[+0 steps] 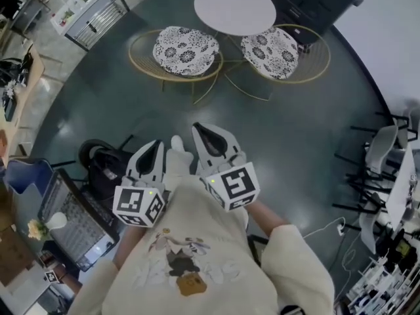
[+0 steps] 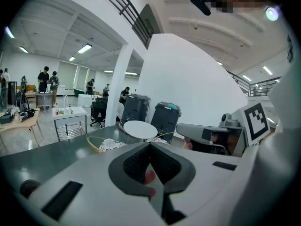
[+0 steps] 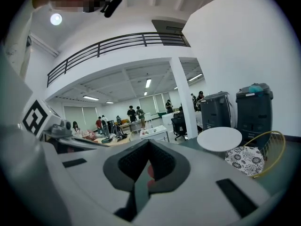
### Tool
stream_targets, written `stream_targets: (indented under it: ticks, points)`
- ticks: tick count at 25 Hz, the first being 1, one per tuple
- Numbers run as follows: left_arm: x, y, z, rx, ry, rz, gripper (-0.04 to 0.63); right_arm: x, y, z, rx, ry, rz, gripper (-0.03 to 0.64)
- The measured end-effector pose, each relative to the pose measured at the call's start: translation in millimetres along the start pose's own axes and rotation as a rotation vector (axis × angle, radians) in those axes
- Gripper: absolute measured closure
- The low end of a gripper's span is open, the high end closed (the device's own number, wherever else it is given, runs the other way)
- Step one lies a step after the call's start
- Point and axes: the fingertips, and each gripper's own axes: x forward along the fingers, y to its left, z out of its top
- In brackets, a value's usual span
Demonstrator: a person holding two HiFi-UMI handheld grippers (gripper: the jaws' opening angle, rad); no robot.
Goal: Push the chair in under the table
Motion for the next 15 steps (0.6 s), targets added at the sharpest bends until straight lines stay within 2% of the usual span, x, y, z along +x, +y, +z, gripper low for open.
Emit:
stream_targets:
  ticks: [7,15]
  points:
    - [-14.2,-23.8,10.3,0.026,-0.025,-0.039,0.595,-16.7,40.5,5.6,-0.059,-0.020,0.025,0.609]
    - [-16.7,-16.5,15.8,0.014,-0.035,-0.028,0.595,-9.2,53.4,27.8,-0.021,-0.071,0.033,0.609]
